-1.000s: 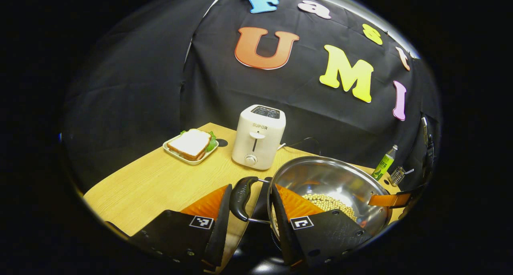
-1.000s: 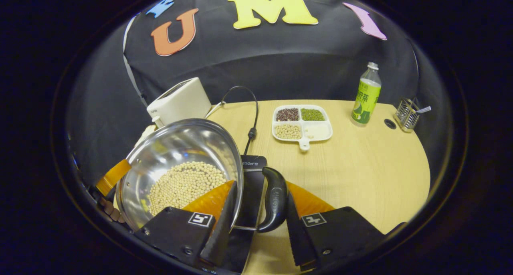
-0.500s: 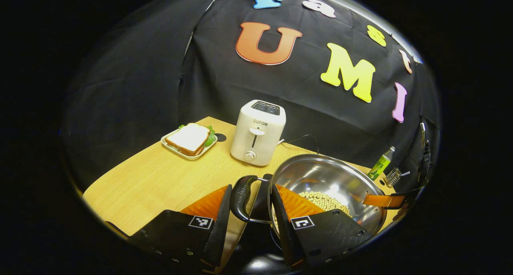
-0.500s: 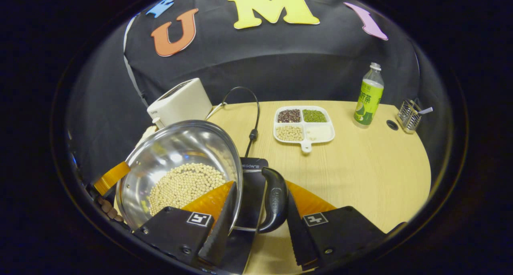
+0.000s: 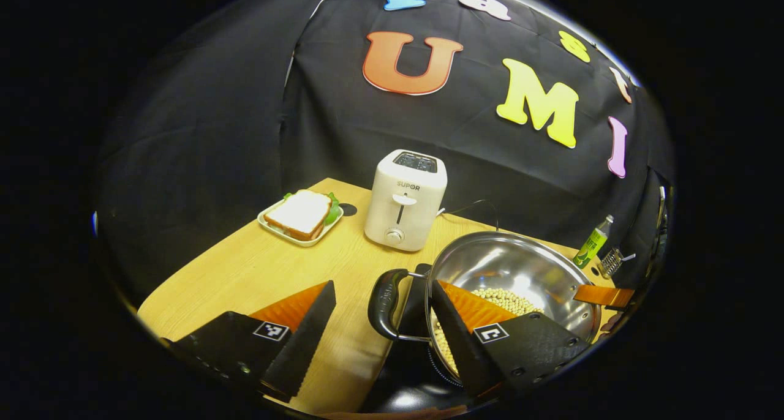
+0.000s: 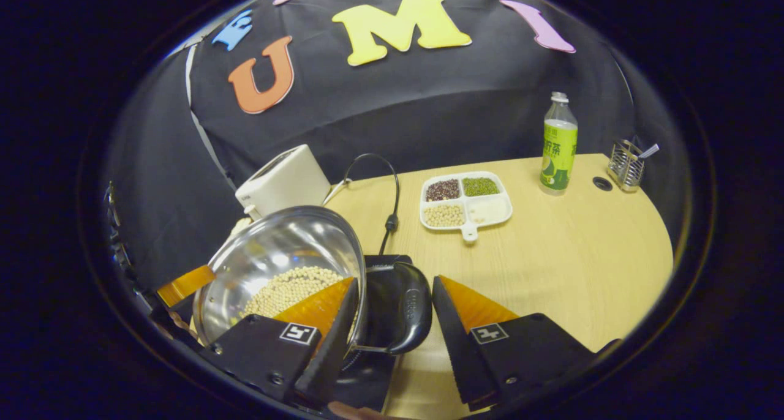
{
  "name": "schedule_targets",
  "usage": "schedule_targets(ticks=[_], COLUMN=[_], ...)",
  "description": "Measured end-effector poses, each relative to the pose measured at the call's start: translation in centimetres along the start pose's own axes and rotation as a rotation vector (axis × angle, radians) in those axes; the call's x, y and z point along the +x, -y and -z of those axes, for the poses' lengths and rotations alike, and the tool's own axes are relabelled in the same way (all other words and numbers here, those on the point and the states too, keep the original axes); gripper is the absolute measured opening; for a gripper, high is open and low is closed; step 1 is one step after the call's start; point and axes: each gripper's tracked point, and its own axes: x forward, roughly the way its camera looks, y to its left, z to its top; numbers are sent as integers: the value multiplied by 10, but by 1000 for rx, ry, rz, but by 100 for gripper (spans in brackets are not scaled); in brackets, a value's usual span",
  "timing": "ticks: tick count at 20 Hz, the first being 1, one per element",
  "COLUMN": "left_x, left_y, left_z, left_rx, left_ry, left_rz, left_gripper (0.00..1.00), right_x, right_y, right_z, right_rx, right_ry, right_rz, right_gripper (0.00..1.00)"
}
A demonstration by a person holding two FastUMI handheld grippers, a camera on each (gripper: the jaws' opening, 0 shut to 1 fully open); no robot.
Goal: First push the handle of the pot to place it horizontally, then grasp the pot with both hands and set it on the induction cooktop.
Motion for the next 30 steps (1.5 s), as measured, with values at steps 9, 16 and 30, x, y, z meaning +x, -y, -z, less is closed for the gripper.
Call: schedule_targets(ticks=[9, 16, 30], left_x=[-55, -126, -268], left_y=[10, 53, 150], left_z=[-26, -35, -59], left_rx=[20, 84, 182], left_ry=[124, 223, 403], left_rz=[-6, 42, 172], left_gripper=[96, 96, 95], right_x=[-72, -162, -327], right_y=[24, 74, 130], right_z=[-14, -7, -30], right_rx=[53, 30, -113], right_ry=[153, 276, 564], right_rz=[-45, 10, 168], right_gripper=[94, 95, 95])
